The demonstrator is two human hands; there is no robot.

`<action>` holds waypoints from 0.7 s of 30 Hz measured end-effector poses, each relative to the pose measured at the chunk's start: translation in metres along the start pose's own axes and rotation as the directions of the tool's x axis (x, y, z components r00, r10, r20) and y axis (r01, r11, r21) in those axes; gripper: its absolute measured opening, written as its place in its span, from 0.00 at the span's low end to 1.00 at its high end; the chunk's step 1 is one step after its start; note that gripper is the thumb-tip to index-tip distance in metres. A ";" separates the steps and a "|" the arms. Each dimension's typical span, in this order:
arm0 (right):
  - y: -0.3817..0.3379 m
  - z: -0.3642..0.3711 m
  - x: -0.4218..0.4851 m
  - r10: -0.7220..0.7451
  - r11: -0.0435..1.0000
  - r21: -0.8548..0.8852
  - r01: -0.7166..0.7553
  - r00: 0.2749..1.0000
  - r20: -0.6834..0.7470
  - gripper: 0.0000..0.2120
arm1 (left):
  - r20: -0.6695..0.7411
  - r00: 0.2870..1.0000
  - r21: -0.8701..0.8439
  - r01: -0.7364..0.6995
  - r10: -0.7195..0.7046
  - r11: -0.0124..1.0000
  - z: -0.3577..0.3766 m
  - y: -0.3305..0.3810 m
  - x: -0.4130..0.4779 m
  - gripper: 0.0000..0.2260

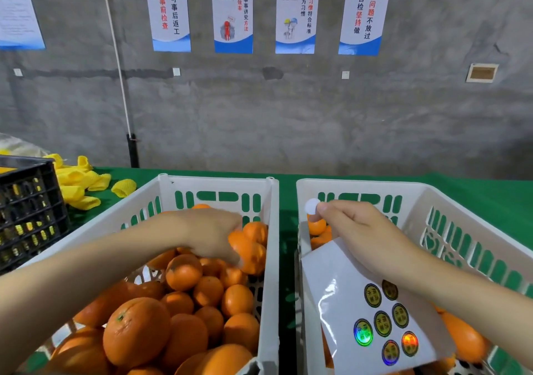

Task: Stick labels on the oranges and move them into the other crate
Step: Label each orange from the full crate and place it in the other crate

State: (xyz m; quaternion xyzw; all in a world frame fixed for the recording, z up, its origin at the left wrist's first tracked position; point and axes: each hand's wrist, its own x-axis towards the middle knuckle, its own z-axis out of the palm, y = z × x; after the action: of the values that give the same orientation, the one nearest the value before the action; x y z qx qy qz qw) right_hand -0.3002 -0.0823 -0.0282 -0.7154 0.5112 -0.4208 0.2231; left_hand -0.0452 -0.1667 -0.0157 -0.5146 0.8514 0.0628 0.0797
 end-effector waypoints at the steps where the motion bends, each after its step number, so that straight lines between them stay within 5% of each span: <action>1: 0.001 0.000 0.001 -0.012 1.000 -0.008 0.012 1.000 -0.017 0.18 | -0.180 0.983 -0.047 0.011 -0.020 0.999 -0.003 -0.002 0.001 0.23; 3: 0.002 -0.001 0.002 -0.012 1.000 -0.029 0.010 0.999 -0.051 0.10 | -0.471 0.881 -0.162 -0.029 -0.052 0.986 -0.005 0.001 0.004 0.25; 6: 0.004 -0.003 0.003 -0.008 0.998 -0.061 0.001 0.993 -0.115 0.07 | -0.637 0.770 -0.336 -0.225 -0.045 0.915 -0.002 0.017 0.005 0.25; 13: -0.005 -0.010 0.004 -0.130 0.990 -0.095 0.108 0.954 -0.270 0.08 | -0.585 0.811 -0.640 -0.475 0.017 0.604 0.008 0.057 -0.014 0.26; 21: -0.017 -0.011 -0.006 -0.353 0.870 -0.443 0.217 0.901 -0.252 0.05 | -0.595 0.787 -0.438 -0.489 0.164 0.755 0.021 0.056 -0.011 0.32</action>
State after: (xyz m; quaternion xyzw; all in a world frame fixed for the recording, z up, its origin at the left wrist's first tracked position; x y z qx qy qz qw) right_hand -0.3010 -0.0691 -0.0115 -0.7349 0.5036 -0.4466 -0.0824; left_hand -0.0881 -0.1278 -0.0327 -0.3472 0.8599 0.1861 -0.3246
